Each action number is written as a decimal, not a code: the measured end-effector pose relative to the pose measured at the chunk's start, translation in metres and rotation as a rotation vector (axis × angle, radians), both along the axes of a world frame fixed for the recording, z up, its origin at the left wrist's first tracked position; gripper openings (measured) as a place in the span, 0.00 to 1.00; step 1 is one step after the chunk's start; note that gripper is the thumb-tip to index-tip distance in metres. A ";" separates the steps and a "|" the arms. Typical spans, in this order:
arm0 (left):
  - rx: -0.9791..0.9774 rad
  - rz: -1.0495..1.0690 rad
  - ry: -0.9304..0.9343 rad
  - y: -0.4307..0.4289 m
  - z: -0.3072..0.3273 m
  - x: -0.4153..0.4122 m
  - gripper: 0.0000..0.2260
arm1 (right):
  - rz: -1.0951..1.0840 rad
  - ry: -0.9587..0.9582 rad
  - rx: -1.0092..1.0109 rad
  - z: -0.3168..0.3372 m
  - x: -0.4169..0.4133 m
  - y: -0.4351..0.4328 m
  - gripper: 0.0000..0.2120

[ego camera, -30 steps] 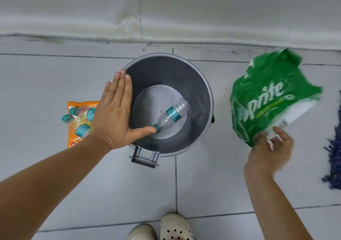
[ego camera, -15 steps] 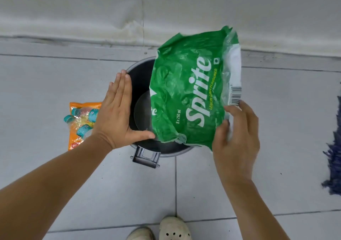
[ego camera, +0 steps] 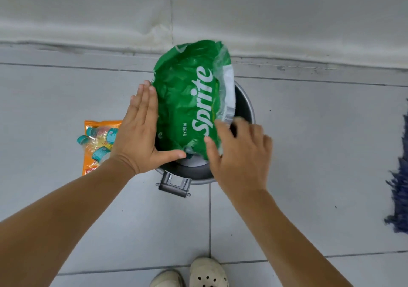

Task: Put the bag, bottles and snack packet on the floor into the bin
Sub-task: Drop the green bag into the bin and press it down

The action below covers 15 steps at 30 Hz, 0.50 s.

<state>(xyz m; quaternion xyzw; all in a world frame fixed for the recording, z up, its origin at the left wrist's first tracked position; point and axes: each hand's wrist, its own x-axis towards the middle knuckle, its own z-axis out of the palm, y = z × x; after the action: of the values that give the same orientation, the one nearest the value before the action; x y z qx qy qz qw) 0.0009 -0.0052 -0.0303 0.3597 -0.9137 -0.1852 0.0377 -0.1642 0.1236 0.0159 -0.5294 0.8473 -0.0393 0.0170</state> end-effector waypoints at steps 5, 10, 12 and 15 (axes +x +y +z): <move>-0.028 0.004 -0.005 -0.001 -0.004 0.001 0.58 | 0.002 0.039 -0.048 -0.018 -0.022 0.009 0.35; -0.031 0.008 -0.001 0.000 -0.004 0.001 0.57 | 0.058 0.037 -0.049 -0.037 -0.034 -0.011 0.38; -0.038 0.006 -0.004 0.000 -0.004 0.000 0.57 | 0.055 0.002 -0.007 -0.041 -0.033 -0.018 0.40; -0.055 0.001 -0.012 0.000 -0.004 0.001 0.56 | 0.056 -0.048 0.058 -0.046 -0.032 -0.023 0.41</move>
<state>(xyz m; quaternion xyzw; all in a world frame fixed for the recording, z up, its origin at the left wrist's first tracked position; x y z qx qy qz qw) 0.0019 -0.0052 -0.0348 0.3600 -0.9185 -0.1579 0.0421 -0.1960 0.1001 -0.0300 -0.5512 0.8322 -0.0269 0.0537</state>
